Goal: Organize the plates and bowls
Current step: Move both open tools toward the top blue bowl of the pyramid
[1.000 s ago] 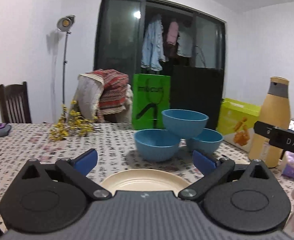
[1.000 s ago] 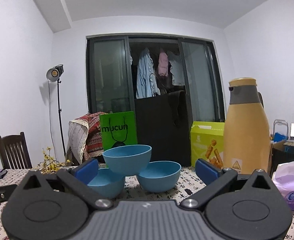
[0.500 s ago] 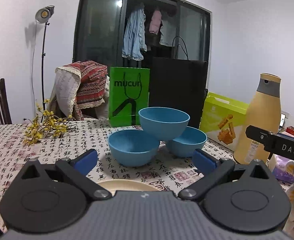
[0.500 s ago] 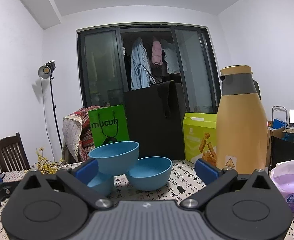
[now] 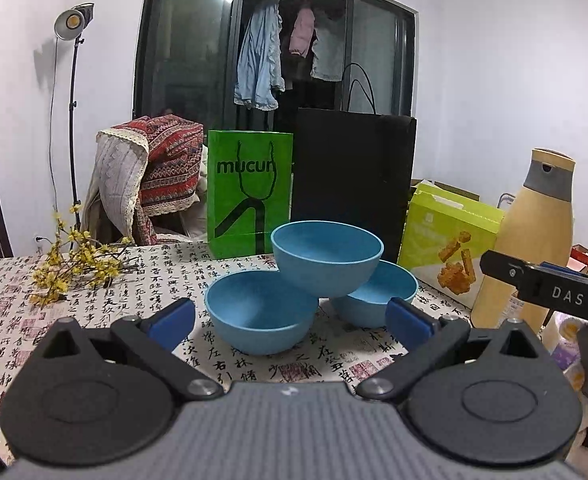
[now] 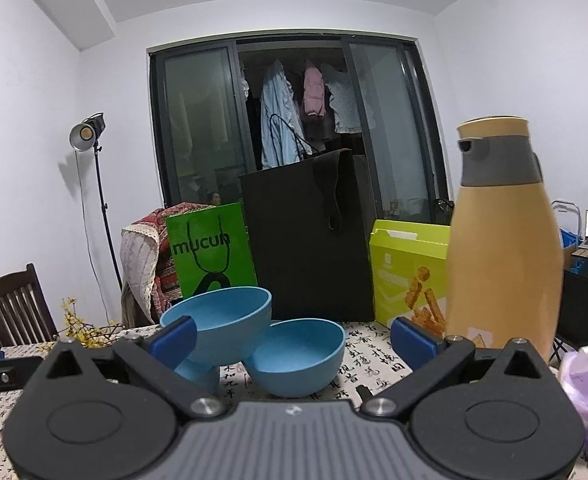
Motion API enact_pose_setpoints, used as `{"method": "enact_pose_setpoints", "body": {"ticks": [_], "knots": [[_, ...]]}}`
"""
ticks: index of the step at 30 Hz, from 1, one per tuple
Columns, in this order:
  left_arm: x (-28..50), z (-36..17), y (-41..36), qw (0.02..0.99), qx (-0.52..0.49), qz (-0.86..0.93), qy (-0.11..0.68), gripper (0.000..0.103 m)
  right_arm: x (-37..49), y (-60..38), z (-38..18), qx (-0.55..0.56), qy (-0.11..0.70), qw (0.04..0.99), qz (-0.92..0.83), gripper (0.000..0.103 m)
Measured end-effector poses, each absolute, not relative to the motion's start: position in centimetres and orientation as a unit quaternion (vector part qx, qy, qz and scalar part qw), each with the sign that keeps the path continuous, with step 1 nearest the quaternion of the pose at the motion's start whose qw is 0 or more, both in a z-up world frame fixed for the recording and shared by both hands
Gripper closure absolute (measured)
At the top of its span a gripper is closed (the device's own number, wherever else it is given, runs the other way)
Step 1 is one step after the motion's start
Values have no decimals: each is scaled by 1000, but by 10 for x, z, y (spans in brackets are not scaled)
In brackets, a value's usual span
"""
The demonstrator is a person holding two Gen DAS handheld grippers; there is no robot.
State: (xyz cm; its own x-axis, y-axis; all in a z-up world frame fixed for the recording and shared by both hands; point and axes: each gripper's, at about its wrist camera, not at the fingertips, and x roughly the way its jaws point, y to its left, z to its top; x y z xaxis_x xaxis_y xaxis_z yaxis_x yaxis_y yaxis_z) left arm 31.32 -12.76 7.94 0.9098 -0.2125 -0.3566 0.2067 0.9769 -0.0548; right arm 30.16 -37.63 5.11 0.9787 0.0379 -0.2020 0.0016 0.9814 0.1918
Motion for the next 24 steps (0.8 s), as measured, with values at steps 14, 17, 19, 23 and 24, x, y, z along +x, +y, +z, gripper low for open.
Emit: {"method": "enact_pose_setpoints", "body": {"ticks": [14,17,19,23,24], "knots": [[345,102,-130,976,-31,-110,183,0,339,-381,81,122,106,987,21,0],[351,107,-130,977,-34,-108,183,0,346,-382,85,124,108,986,22,0],[355,110,-131,977,-36,-107,182,0,350,-382,89,127,109,986,24,0],[361,116,-132,977,-40,-105,180,0,361,-384,94,134,116,984,24,0],[364,116,-132,977,-41,-104,180,0,364,-384,95,134,120,983,21,0]]}}
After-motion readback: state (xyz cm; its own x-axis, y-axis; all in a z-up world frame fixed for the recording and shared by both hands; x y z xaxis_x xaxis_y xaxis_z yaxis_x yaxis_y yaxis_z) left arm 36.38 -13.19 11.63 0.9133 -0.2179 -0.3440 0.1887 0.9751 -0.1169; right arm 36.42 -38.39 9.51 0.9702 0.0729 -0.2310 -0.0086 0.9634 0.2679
